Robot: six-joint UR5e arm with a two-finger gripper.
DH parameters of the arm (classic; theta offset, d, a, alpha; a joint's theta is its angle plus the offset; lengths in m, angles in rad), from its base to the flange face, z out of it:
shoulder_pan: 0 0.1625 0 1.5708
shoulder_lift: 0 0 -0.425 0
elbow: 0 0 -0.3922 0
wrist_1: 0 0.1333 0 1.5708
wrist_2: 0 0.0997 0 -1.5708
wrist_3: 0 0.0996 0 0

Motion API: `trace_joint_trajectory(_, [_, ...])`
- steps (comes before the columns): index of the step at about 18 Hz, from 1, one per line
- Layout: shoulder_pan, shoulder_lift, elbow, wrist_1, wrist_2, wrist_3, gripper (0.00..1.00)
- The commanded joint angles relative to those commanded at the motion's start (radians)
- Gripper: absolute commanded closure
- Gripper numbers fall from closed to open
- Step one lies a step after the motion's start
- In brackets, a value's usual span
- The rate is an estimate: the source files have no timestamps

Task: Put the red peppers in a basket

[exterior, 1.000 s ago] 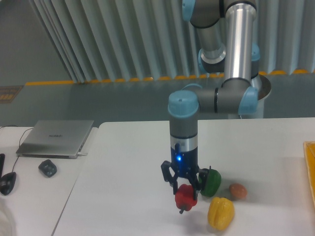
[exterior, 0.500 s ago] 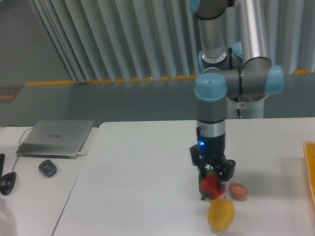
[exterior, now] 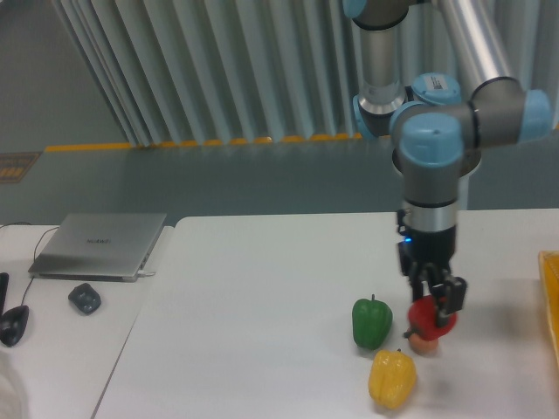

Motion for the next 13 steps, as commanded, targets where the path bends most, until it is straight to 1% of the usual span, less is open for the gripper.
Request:
trace_joint_trajectory(2, [0.035, 0.000, -0.002, 0.000, -0.003, 0.092, 0.52])
trace_joint_trajectory(4, [0.072, -0.002, -0.002, 0.000, 0.001, 0.213, 0.52])
trace_joint_trajectory(7, [0.138, -0.002, -0.002, 0.000, -0.005, 0.290, 0.52])
trace_joint_trajectory(8, [0.161, -0.002, -0.002, 0.000, -0.003, 0.345, 0.52])
trace_joint_trajectory(9, [0.169, -0.002, -0.002, 0.000, 0.000, 0.385, 0.52])
trace_joint_trajectory(10, [0.181, -0.002, -0.006, -0.002, 0.003, 0.416, 0.52])
trace_joint_trajectory(12, [0.210, -0.002, -0.037, 0.000, 0.006, 0.505, 0.52])
trace_joint_trajectory(13, [0.235, -0.002, -0.050, -0.003, 0.006, 0.589, 0.52])
